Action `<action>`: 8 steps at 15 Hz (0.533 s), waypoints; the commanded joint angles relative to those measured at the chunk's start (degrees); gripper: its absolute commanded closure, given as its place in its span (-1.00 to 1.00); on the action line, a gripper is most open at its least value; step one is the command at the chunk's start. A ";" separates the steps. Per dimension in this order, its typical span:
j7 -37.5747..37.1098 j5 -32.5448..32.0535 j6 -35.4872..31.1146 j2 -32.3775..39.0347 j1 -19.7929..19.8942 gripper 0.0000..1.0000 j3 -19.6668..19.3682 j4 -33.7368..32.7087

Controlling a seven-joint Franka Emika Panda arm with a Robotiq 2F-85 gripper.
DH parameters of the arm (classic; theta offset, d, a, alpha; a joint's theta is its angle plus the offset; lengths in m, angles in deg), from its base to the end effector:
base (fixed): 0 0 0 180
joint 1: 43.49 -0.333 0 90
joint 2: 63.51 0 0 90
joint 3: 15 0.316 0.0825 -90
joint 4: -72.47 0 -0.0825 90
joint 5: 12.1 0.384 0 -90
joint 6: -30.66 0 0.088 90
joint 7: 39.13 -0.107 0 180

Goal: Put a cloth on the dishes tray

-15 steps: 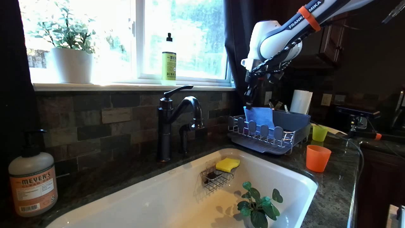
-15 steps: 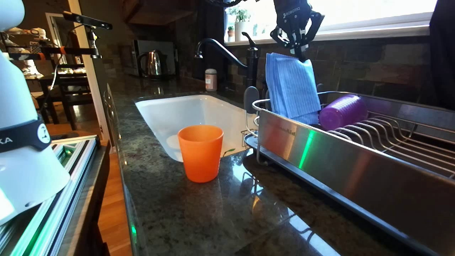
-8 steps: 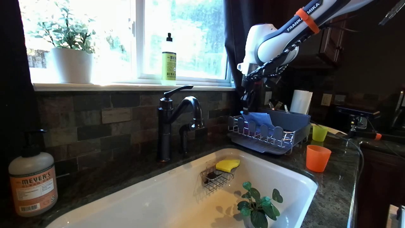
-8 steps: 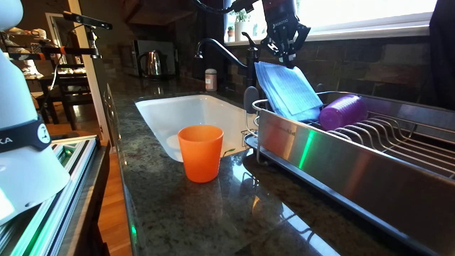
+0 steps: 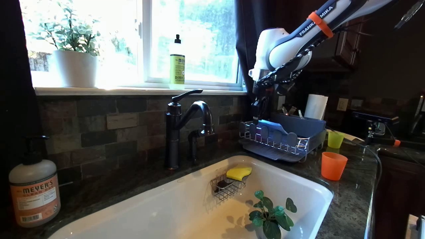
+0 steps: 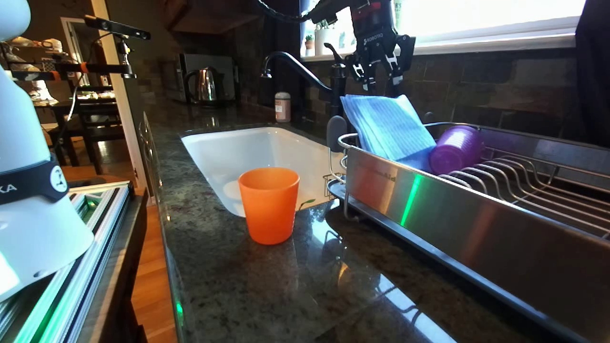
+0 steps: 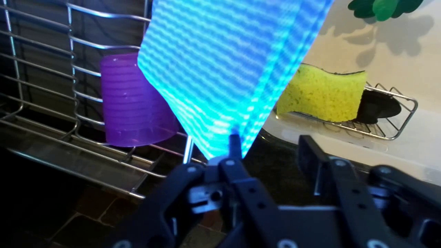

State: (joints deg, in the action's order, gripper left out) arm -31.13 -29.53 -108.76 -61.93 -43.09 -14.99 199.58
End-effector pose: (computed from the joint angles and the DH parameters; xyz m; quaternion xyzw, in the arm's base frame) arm 0.5489 -0.0046 0.3823 0.9750 0.1704 0.0842 0.1154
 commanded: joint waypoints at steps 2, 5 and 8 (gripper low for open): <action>-1.25 0.00 0.60 -1.14 -0.18 -0.74 -0.08 0.37; -1.13 0.68 -0.50 -4.97 0.13 -1.00 -0.35 1.16; 0.09 3.53 -2.45 -9.04 0.62 -1.00 -0.97 1.83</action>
State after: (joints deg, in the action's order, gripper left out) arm -31.58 -28.78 -109.08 -66.10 -42.78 -15.37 199.10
